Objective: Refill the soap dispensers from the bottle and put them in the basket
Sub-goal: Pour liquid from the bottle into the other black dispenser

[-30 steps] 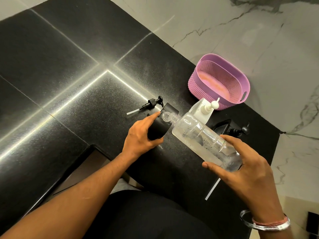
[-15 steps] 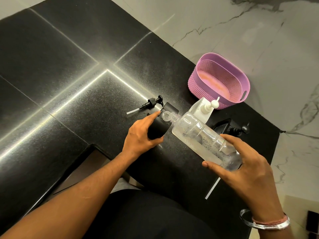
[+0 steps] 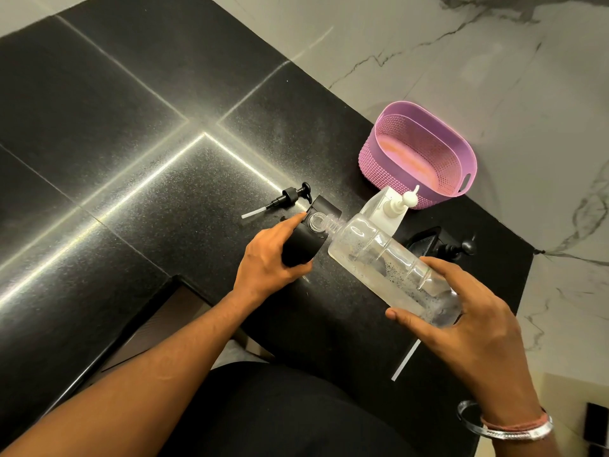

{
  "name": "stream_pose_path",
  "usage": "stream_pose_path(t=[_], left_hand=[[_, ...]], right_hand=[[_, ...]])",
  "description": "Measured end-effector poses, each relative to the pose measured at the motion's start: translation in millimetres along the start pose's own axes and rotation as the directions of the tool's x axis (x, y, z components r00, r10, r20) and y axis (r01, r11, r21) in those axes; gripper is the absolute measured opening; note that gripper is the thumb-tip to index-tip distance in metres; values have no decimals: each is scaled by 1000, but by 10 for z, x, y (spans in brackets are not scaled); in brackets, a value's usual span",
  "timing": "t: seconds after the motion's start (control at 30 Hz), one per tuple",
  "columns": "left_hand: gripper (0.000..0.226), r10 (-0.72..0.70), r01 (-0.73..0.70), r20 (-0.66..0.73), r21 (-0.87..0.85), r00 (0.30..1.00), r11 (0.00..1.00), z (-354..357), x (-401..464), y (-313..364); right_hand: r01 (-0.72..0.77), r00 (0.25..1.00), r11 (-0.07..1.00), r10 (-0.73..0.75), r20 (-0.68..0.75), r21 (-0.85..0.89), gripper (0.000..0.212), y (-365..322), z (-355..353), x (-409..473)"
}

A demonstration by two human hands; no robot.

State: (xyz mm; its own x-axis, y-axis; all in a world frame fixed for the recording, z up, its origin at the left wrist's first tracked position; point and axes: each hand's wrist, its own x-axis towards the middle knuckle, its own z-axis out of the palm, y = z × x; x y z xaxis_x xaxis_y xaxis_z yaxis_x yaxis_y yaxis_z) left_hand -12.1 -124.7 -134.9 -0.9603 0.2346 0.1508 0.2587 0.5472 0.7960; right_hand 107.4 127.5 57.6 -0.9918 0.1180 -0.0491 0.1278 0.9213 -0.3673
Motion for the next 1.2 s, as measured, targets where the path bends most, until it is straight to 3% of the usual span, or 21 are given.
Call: stream_pose_path(t=[1.2], left_hand=[[90, -4, 4, -5, -3, 1000, 1000, 10, -6, -11]], right_hand=[[-7, 1000, 1000, 7, -1, 10, 86, 18, -1, -7]])
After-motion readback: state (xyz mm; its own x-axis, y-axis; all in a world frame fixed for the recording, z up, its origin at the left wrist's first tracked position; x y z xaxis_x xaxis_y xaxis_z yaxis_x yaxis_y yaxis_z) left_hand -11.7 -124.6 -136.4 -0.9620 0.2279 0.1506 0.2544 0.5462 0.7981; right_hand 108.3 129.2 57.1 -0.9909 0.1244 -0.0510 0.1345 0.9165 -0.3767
